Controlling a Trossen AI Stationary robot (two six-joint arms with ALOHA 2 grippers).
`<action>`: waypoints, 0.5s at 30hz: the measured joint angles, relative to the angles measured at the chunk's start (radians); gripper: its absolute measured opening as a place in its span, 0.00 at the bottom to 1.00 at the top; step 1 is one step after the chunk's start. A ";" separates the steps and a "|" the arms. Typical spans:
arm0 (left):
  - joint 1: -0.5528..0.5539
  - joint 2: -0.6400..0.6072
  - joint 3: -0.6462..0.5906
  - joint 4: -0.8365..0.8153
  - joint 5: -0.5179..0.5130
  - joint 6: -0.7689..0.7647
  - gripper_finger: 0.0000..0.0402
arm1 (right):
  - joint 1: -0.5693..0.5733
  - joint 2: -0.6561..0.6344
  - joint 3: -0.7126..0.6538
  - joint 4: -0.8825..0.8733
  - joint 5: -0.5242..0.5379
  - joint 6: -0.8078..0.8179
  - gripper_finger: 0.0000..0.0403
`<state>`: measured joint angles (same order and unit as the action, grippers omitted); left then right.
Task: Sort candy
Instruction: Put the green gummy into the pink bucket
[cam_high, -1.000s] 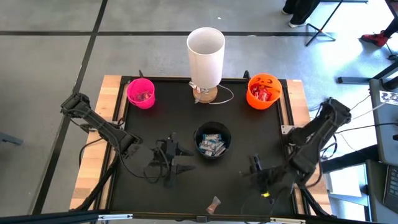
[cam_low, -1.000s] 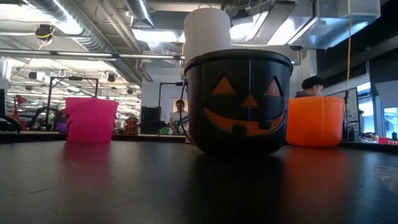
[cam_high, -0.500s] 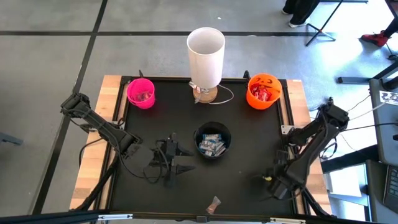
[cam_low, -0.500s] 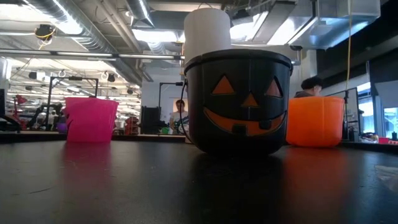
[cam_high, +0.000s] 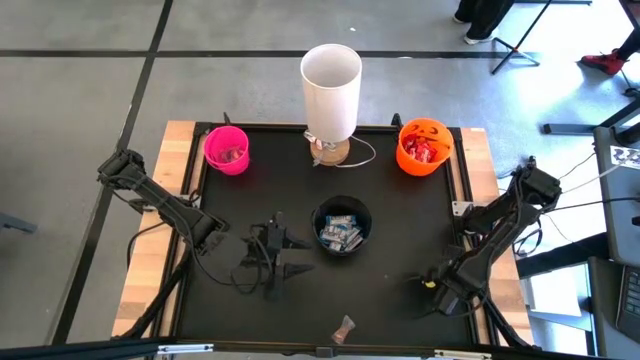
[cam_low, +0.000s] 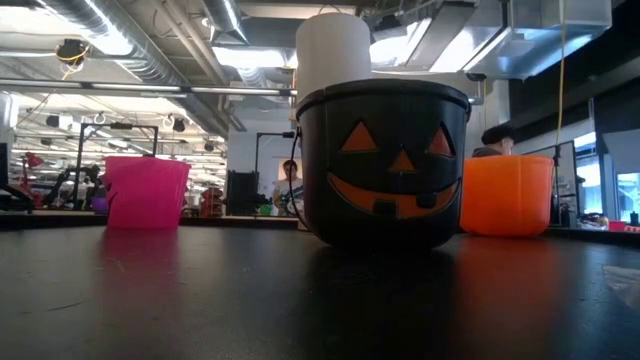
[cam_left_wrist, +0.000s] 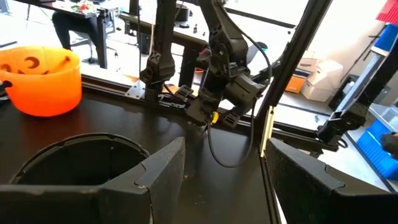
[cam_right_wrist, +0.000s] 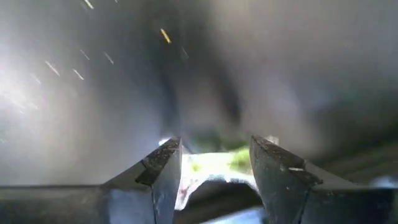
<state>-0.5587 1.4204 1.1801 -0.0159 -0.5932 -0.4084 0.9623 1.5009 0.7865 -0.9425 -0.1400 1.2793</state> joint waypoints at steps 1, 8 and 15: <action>0.000 0.000 0.000 0.000 0.000 0.000 0.54 | 0.000 0.000 0.006 -0.025 -0.023 0.000 0.46; 0.000 0.000 0.000 0.000 0.000 0.000 0.54 | 0.037 -0.009 0.126 -0.149 0.012 -0.053 0.46; 0.000 0.001 0.000 0.000 -0.001 0.000 0.54 | 0.165 0.000 0.166 -0.123 0.052 -0.065 0.46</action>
<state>-0.5587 1.4212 1.1801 -0.0155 -0.5941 -0.4087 1.1277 1.5012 0.9527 -1.0651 -0.0880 1.2141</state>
